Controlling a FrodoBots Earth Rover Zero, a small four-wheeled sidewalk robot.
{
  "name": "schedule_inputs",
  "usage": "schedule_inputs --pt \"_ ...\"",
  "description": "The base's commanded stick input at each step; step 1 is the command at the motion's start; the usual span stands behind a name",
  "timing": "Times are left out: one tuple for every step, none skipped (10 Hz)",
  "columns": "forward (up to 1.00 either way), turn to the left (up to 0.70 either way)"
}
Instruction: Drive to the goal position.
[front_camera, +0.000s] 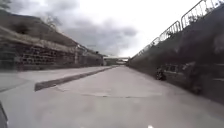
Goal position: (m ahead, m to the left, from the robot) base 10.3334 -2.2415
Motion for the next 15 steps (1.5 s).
schedule_inputs --pt "0.70 0.00" --pt "0.70 0.00" --pt "0.70 0.00" --pt "0.70 0.00" --pt "0.70 0.00" --pt "0.70 0.00" --pt "0.70 0.00" --pt "0.70 0.00" --pt "0.70 0.00" --pt "0.70 0.00" --pt "0.70 0.00" --pt "0.70 0.00" --pt "0.70 0.00" --pt "0.70 0.00" --pt "0.70 0.00"
